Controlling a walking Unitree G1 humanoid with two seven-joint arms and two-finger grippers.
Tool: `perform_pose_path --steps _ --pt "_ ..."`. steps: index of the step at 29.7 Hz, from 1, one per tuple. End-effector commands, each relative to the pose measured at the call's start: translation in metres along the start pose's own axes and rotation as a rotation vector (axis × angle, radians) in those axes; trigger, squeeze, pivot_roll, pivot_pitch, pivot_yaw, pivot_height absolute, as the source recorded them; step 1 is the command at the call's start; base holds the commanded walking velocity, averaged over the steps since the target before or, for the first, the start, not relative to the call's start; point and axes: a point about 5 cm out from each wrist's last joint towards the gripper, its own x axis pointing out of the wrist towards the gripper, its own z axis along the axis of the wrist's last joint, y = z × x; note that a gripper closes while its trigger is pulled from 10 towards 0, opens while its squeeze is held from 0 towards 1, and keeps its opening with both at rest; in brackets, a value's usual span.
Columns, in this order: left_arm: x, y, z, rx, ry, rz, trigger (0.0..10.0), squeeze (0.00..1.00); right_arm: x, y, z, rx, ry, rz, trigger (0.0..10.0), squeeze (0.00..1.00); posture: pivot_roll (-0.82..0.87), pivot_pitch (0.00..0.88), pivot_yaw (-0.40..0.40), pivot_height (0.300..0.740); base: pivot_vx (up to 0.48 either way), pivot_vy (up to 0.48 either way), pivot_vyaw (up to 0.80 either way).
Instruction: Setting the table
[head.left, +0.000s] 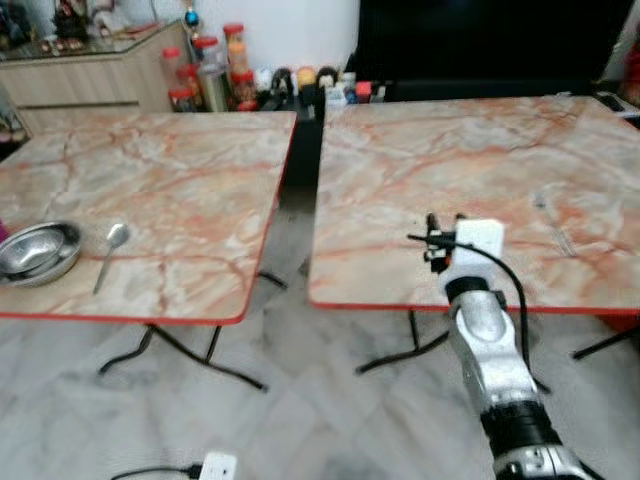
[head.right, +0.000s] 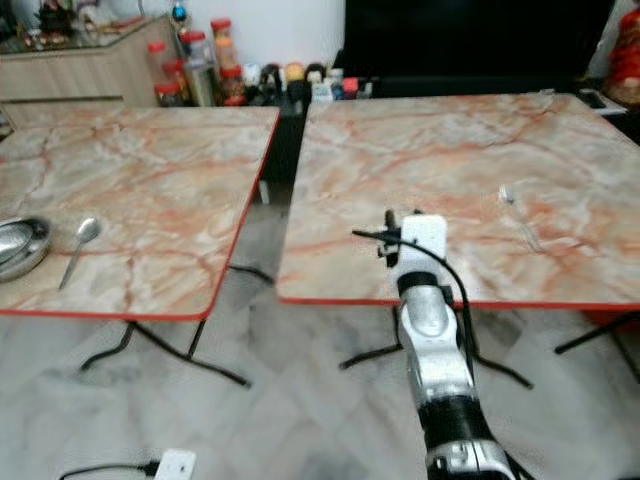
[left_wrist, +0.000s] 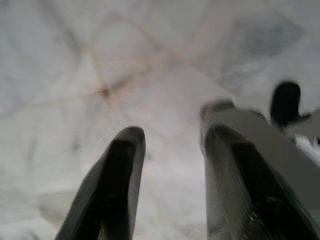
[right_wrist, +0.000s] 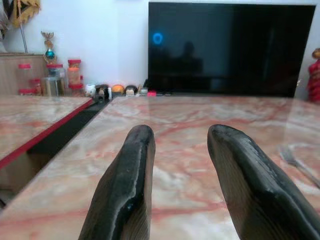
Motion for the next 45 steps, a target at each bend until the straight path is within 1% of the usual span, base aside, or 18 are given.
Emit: perform_pose_path --steps 1,9,13,18,25,36,45 --pt "0.0 0.002 -0.002 0.016 0.012 0.004 10.0 0.0 0.002 0.002 0.004 -0.006 -0.01 0.01 10.0 0.0 -0.03 0.0 0.036 0.74 0.0 -0.48 0.0" --pt "0.0 0.001 0.001 0.005 0.008 0.006 10.0 0.0 0.004 -0.001 0.004 -0.012 -0.001 0.006 10.0 0.0 -0.02 0.0 0.032 0.74 0.0 -0.476 0.0" --pt "0.0 0.001 0.002 -0.005 0.006 0.01 10.0 0.0 0.006 -0.001 0.006 -0.009 -0.001 0.003 10.0 0.0 -0.02 0.0 0.029 0.74 0.0 0.0 0.0" --pt "0.0 0.001 0.004 -0.04 -0.01 0.009 10.0 0.0 0.009 0.001 0.009 -0.002 -0.005 -0.003 10.0 0.0 -0.02 0.0 0.032 0.74 0.0 0.0 0.0" --pt "0.001 0.001 0.004 -0.042 -0.005 0.011 10.0 0.0 0.009 0.0 0.009 0.014 -0.006 -0.011 10.0 0.0 -0.02 0.0 0.032 0.74 0.0 0.0 0.0" --pt "0.001 0.002 0.005 -0.043 -0.007 0.015 10.0 0.0 0.011 -0.001 0.007 0.008 0.018 -0.019 10.0 0.0 -0.02 0.0 0.036 0.74 0.312 0.0 0.0" --pt "0.001 0.001 0.005 -0.049 -0.005 0.018 10.0 0.0 0.012 0.004 0.007 0.009 0.021 -0.002 10.0 0.0 -0.01 0.0 0.032 0.74 0.327 0.0 0.0"
